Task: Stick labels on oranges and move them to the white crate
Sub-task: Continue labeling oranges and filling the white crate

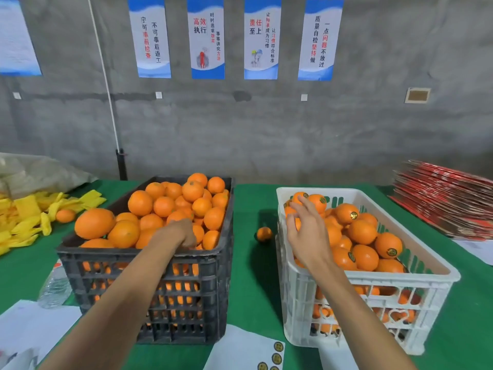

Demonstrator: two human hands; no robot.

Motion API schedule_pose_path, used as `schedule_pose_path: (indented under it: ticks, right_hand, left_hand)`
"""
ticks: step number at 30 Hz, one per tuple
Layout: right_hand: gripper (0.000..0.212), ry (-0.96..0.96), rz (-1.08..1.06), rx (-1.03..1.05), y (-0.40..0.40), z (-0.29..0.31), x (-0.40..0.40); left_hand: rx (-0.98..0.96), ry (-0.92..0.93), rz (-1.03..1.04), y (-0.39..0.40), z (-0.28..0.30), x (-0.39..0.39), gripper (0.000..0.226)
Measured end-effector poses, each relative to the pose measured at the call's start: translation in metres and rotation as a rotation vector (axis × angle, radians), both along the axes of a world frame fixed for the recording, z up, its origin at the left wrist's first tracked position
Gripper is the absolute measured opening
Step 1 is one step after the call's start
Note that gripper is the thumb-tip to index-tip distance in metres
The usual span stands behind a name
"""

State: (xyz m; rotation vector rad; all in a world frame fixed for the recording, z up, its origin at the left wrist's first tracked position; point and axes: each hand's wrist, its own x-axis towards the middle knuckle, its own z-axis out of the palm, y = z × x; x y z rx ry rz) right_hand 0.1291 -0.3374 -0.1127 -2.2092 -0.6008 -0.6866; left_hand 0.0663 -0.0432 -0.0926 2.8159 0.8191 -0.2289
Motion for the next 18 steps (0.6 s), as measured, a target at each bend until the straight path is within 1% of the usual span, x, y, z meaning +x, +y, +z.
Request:
schedule_pose_path:
  ticks: [2,4,5,6,8,10,12,14,18]
  right_hand:
    - [0.034,0.000,0.022,-0.004,0.004,-0.005,-0.003]
    - [0.033,-0.017,0.053,0.005,0.008,-0.005,-0.008]
    - [0.033,-0.030,0.087,0.027,0.011,-0.004,-0.012]
    - [0.033,-0.041,0.132,0.055,0.014,-0.002,-0.018]
    - [0.034,-0.038,0.238,0.109,0.023,0.002,-0.031]
    - [0.039,0.004,0.316,0.166,0.033,0.002,-0.045]
    - [0.045,0.040,0.342,0.213,0.041,-0.002,-0.059]
    - [0.049,0.033,0.337,0.269,0.044,-0.009,-0.070]
    - [0.050,0.063,0.308,0.415,0.039,-0.045,-0.086]
  left_hand:
    - [-0.002,-0.051,0.002,0.002,0.002,0.001,0.050]
    - [-0.019,-0.198,0.043,-0.001,0.004,-0.002,0.044]
    - [-0.023,-0.338,0.039,-0.005,0.005,-0.005,0.047]
    - [-0.041,-0.515,0.010,-0.010,0.006,-0.007,0.052]
    - [-0.112,-0.843,-0.112,-0.031,0.013,-0.014,0.059]
    - [-0.174,-1.046,-0.264,-0.059,0.018,-0.024,0.059]
    - [-0.236,-1.157,-0.378,-0.089,0.013,-0.037,0.058]
    - [-0.283,-1.184,-0.445,-0.115,0.000,-0.049,0.056]
    - [-0.295,-1.214,-0.467,-0.149,-0.047,-0.062,0.055]
